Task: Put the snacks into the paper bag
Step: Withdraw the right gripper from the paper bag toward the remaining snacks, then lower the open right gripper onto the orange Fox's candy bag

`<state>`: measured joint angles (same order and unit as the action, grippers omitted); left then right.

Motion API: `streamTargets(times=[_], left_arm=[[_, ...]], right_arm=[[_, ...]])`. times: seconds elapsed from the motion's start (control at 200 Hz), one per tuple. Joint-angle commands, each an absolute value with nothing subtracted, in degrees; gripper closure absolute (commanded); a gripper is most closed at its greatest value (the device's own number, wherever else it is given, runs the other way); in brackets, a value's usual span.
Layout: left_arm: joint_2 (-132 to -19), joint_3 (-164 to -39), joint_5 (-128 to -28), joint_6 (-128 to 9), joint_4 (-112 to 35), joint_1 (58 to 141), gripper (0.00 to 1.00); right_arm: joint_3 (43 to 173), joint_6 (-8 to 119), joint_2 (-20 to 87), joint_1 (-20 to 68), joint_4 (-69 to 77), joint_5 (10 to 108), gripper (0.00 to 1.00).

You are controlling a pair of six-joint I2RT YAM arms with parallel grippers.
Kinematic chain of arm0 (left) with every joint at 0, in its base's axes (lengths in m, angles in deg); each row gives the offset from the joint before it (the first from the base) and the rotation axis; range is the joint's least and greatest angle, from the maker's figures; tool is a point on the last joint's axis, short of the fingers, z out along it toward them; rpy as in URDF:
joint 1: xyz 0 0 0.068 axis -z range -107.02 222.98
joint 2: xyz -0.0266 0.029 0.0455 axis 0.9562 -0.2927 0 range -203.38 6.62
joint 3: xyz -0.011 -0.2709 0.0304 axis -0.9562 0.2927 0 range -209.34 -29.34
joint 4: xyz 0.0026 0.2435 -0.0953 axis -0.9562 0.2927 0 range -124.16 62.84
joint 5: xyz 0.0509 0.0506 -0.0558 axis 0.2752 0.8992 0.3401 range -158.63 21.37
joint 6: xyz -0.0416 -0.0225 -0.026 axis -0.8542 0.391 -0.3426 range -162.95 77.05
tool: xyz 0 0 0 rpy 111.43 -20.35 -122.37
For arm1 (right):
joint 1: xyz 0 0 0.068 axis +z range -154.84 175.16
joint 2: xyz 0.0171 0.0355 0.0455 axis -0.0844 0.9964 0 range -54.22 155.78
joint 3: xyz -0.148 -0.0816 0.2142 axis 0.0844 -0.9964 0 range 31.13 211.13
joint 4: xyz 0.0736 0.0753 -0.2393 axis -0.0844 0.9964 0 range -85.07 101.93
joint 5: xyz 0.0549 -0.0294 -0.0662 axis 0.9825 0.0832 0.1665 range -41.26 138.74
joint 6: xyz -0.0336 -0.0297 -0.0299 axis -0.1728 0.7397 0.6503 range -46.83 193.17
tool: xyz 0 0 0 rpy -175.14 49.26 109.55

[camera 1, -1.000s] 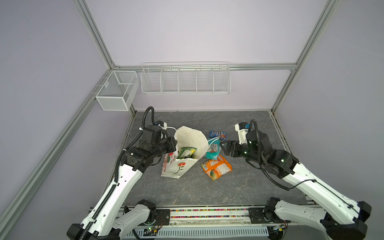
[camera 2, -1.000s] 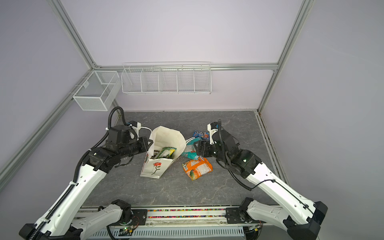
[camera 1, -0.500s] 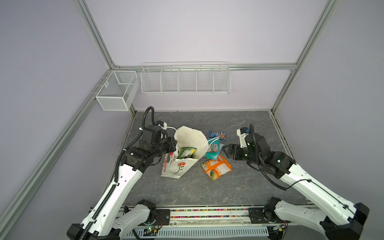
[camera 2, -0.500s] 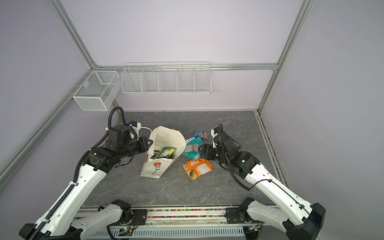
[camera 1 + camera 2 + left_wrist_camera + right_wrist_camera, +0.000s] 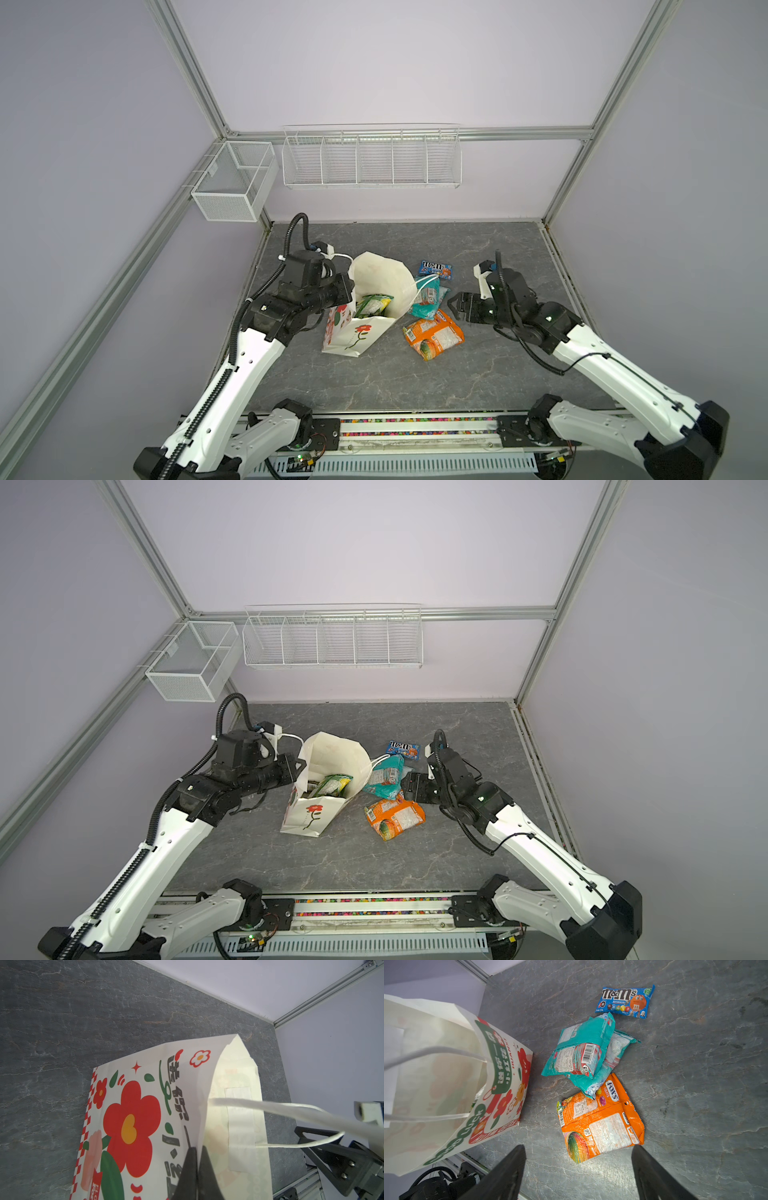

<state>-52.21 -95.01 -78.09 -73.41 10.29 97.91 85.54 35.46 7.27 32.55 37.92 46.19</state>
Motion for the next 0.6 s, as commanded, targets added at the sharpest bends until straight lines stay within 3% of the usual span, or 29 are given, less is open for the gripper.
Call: streamTargets(times=[0.0,0.595], left_arm=[[-51.7,-95.1,-78.0,-73.9,10.1,98.0,1.00],[-51.4,-94.1,-78.2,-74.0,9.5,98.1,1.00]], right_arm=[[83.2,34.5,8.1,31.3,37.4,47.9,0.16],[71.8,29.6,10.1,23.8,29.2,58.3,0.11]])
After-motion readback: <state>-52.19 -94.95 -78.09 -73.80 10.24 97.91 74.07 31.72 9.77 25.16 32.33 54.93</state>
